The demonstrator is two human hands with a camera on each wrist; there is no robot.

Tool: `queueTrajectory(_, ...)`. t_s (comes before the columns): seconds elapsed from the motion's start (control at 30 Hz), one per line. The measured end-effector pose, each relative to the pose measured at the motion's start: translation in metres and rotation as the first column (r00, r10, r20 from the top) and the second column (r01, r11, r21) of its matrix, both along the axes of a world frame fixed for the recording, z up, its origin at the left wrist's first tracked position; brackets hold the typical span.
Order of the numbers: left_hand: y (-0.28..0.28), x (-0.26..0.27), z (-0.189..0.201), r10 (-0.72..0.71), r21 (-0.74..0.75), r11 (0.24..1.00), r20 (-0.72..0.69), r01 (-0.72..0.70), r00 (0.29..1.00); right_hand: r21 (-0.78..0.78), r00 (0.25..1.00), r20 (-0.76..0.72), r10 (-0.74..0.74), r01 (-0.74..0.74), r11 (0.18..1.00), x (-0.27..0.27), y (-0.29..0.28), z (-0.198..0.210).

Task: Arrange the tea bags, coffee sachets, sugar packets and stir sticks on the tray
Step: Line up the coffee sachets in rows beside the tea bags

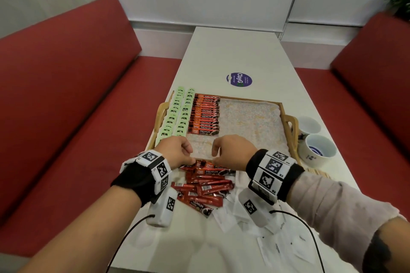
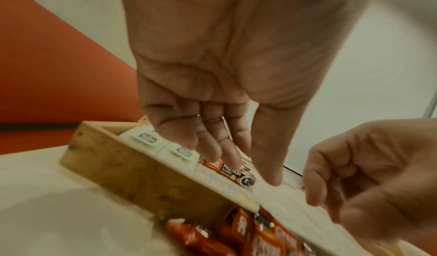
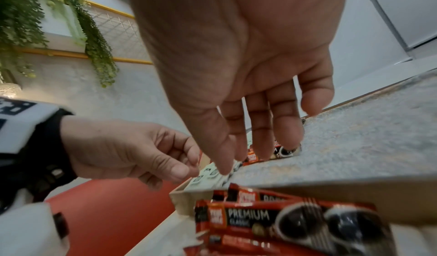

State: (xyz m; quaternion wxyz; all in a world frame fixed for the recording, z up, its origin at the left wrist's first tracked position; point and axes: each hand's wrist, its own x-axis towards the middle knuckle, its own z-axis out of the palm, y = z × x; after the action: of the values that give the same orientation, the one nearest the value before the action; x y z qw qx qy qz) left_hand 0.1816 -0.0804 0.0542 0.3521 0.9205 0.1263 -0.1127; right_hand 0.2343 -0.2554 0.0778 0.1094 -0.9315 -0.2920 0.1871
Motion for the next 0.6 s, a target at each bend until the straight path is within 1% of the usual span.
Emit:
queueTrajectory(0.2,-0.01,-0.028,-0.012,-0.009,0.029,1.0,-0.039,0.01,0.999,-0.179,0.993,-0.071,0.091,-0.102,0.979,-0.031,-0.009,-0.011)
queueTrajectory(0.3,-0.015,-0.037,-0.017,-0.033,0.076,0.996,-0.078,0.039,0.996,-0.229,0.991,-0.014,0.13,-0.129,0.965,-0.045,-0.009,-0.018)
queueTrajectory(0.43,-0.02,-0.048,-0.022,-0.069,0.209,0.973,-0.136,0.097,0.988,-0.212,0.994,0.038,0.107,-0.097,0.972,-0.063,-0.008,-0.031)
queueTrajectory(0.6,-0.025,-0.058,-0.028,-0.055,0.325,0.939,-0.183,0.113,0.982,-0.206,0.995,0.085,0.058,-0.04,0.978,-0.079,-0.004,-0.04)
